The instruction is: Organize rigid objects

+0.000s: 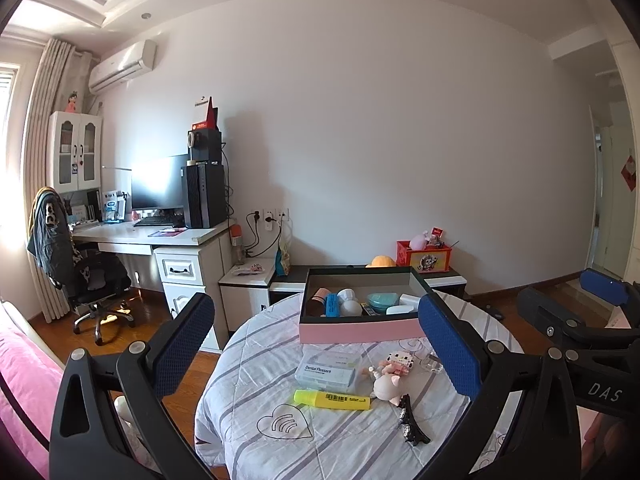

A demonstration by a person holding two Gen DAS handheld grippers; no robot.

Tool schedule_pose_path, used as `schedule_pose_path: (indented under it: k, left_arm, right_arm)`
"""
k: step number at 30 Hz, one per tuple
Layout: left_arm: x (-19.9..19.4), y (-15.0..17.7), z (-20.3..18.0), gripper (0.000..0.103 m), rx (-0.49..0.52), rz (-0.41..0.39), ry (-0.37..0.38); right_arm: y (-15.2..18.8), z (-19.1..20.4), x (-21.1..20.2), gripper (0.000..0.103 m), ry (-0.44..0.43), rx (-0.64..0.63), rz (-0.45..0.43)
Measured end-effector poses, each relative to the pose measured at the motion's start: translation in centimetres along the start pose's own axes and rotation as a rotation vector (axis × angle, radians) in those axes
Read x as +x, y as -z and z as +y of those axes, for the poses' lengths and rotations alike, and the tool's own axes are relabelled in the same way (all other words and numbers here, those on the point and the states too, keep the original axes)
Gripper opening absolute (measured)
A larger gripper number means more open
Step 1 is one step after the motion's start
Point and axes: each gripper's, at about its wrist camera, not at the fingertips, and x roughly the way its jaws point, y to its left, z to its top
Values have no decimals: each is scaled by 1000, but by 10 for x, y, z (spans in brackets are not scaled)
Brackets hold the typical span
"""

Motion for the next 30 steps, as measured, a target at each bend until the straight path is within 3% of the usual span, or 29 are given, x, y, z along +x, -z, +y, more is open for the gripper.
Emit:
schedule_pose_path:
  k: [7, 20, 30]
  left_arm:
    - [31, 25, 10, 103, -23, 110, 98]
    - [135, 97, 31, 103, -39, 412, 33]
    - [204, 119, 13, 103, -24, 542, 173]
  right_arm:
    - [21, 0, 31, 103, 5, -10, 91]
    - [85, -25, 124, 103, 29, 11, 346]
    - [100, -29, 170, 103, 11, 13, 421]
